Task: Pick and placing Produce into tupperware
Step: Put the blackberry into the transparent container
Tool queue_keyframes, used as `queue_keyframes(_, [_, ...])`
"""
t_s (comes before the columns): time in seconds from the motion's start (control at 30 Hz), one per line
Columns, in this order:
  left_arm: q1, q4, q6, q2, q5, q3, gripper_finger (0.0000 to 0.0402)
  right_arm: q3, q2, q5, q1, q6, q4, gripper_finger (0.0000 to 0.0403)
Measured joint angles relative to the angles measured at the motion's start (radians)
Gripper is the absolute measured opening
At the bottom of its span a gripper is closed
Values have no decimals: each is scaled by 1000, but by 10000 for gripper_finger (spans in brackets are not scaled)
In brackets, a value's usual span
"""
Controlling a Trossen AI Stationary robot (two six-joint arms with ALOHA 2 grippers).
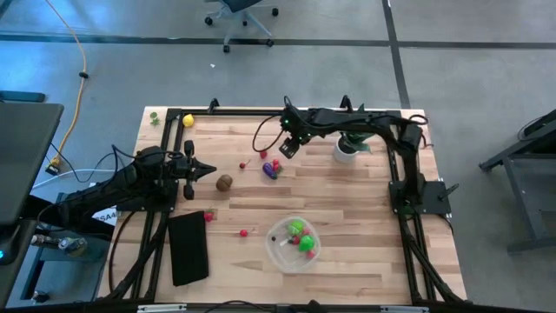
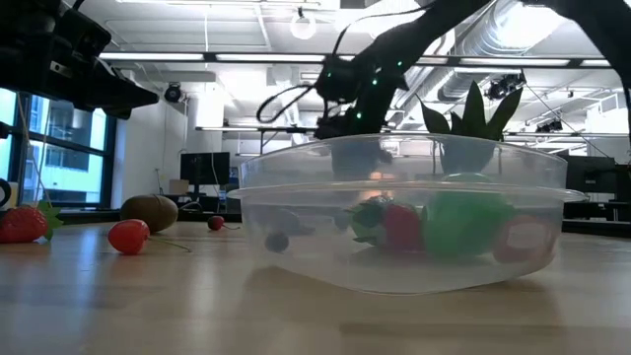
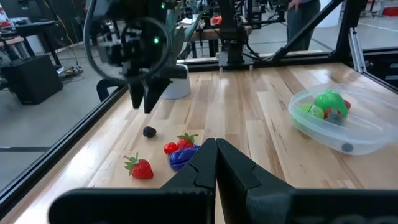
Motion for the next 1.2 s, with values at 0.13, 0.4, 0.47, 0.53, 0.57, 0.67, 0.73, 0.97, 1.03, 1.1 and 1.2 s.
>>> queue_keyframes(0.13, [0, 0, 0, 0, 0, 0, 1, 7, 36, 0, -1, -1, -2, 206])
queue_keyframes(0.4, [0, 0, 0, 0, 0, 0, 1, 7, 74, -7, -1, -8, -2, 229])
queue_keyframes(0.47, [0, 0, 0, 0, 0, 0, 1, 7, 78, -13, -1, -21, 7, 229])
queue_keyframes(0.53, [0, 0, 0, 0, 0, 0, 1, 7, 82, -14, 0, -27, 20, 229])
queue_keyframes(0.57, [0, 0, 0, 0, 0, 0, 1, 7, 82, -14, 0, -27, 17, 229])
queue_keyframes(0.67, [0, 0, 0, 0, 0, 0, 1, 7, 82, -14, 1, -30, 24, 229])
queue_keyframes(0.73, [0, 0, 0, 0, 0, 0, 1, 7, 82, -14, 3, -29, 23, 229])
queue_keyframes(0.97, [0, 0, 0, 0, 0, 0, 1, 7, 82, -28, 8, -30, 12, 229])
queue_keyframes(1.03, [0, 0, 0, 0, 0, 0, 1, 7, 82, -25, 8, -31, 12, 228])
queue_keyframes(1.1, [0, 0, 0, 0, 0, 0, 1, 6, 84, -27, 8, -33, 14, 227])
queue_keyframes(1.2, [0, 0, 0, 0, 0, 0, 1, 5, 100, -28, 10, -38, 10, 221])
